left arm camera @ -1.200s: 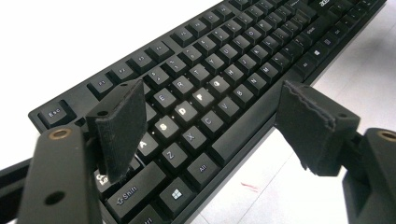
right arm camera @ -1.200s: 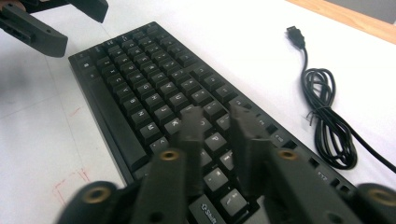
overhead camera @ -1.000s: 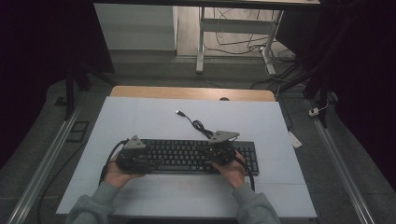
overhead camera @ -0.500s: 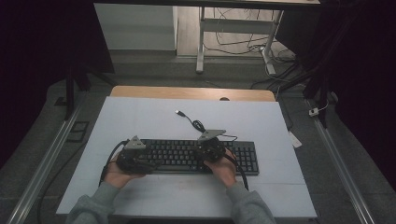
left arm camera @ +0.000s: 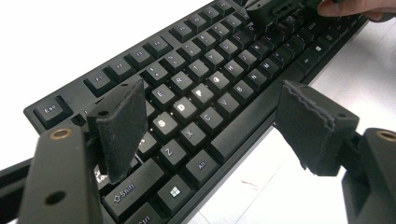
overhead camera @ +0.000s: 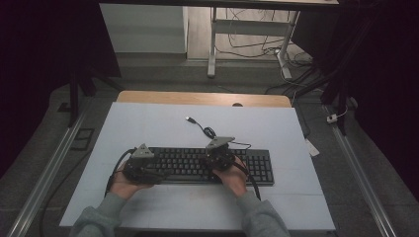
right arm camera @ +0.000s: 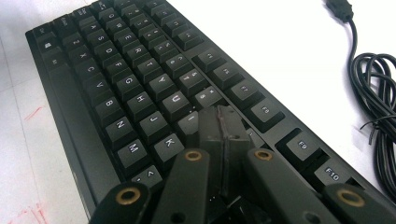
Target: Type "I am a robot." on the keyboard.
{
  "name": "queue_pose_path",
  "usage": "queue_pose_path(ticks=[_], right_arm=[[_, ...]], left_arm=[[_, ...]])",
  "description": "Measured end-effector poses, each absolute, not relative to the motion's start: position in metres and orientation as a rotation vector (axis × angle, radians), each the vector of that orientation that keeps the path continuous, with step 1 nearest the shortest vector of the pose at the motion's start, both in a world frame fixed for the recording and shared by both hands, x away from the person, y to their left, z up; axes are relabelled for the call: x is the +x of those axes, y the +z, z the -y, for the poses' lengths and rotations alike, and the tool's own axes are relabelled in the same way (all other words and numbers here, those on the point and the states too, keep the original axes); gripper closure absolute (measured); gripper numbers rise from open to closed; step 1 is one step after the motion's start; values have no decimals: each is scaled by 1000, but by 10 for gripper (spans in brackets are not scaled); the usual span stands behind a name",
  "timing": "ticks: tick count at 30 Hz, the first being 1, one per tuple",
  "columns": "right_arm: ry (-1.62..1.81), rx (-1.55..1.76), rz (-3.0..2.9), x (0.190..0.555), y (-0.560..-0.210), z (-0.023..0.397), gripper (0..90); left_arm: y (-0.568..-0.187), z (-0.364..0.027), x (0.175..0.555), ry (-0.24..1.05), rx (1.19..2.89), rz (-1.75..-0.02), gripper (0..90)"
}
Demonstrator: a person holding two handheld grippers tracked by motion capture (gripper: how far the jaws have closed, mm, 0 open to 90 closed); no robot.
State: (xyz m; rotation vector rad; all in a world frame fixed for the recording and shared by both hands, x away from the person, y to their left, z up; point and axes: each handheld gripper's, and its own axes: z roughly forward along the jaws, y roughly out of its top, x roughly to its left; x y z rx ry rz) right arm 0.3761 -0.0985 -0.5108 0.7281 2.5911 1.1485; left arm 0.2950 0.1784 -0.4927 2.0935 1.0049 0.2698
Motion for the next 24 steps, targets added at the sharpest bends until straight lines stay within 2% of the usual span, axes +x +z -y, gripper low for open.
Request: queue_pose_path(ticks=[24], right_arm=[[1165,726,-2549,373,-509,100,895]], left_arm=[[-492,-180,295,272,2085,-1013,253]])
